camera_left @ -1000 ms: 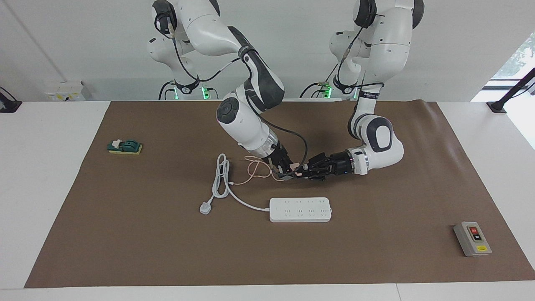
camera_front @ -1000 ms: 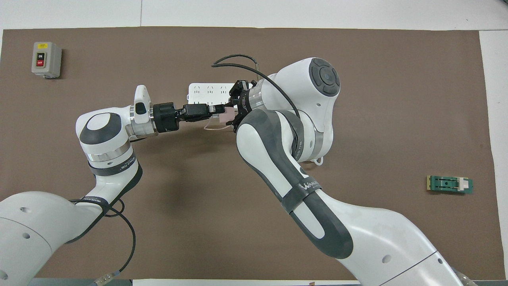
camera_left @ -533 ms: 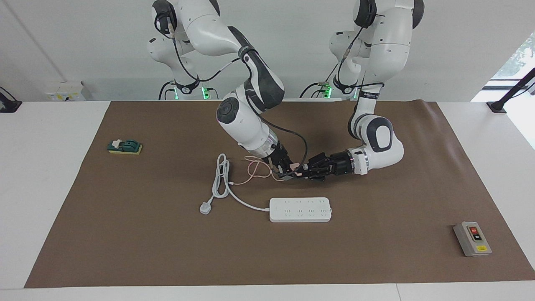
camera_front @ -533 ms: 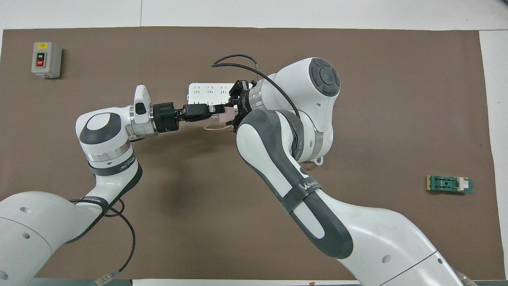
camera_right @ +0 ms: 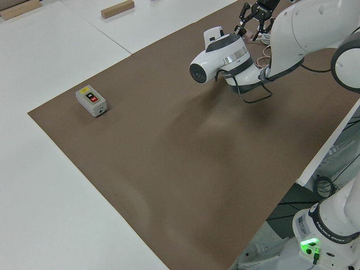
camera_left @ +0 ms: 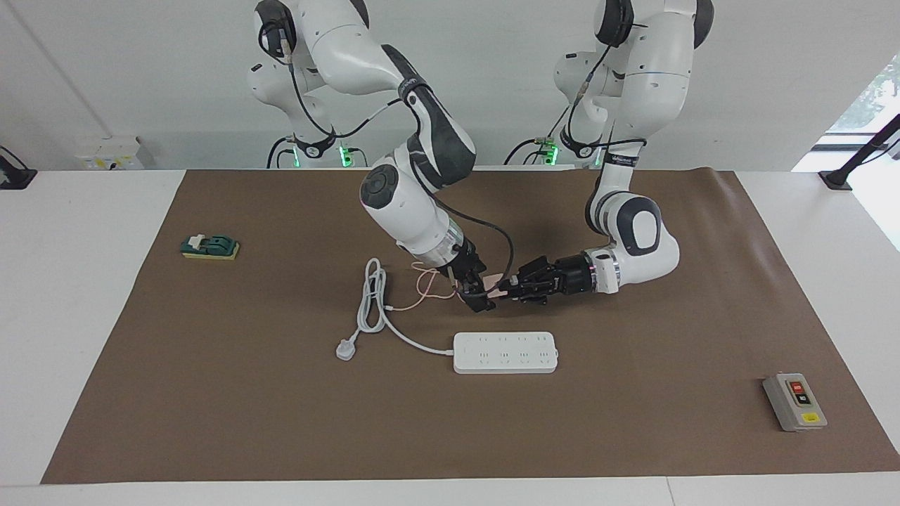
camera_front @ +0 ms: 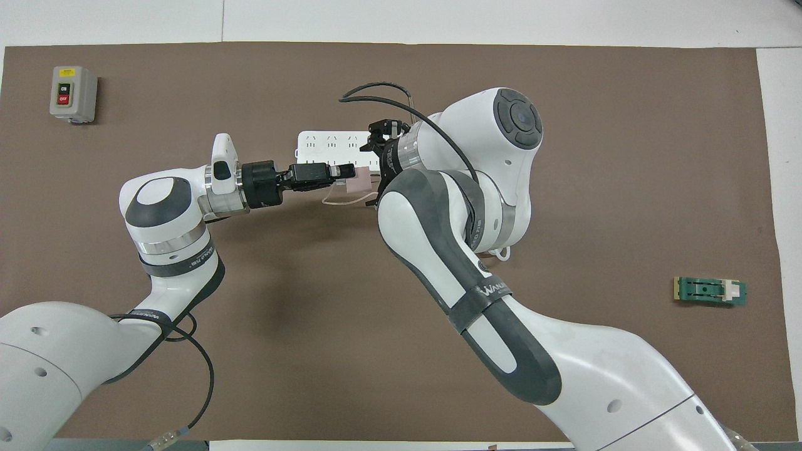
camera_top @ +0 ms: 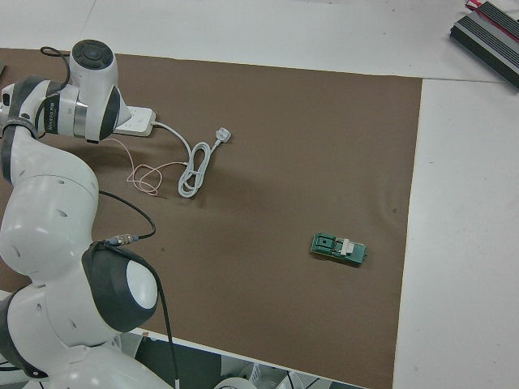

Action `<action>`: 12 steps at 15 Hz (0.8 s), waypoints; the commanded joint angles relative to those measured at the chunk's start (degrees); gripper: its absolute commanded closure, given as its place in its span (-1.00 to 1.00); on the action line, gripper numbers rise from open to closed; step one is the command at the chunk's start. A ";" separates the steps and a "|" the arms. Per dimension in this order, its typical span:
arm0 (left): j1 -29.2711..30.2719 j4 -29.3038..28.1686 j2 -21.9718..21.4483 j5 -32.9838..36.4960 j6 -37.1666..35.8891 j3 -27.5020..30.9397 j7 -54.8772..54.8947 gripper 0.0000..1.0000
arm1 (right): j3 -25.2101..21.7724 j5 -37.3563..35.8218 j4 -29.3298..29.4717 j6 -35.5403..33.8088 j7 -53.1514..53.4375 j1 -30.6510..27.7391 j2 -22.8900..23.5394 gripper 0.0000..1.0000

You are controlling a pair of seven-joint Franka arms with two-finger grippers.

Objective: Plug charger into power strip

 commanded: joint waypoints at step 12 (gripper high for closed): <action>1.24 6.98 -11.37 28.19 2.20 6.08 -29.23 1.00 | -1.96 -1.54 -3.85 -4.78 -13.30 -7.12 -7.18 -1.00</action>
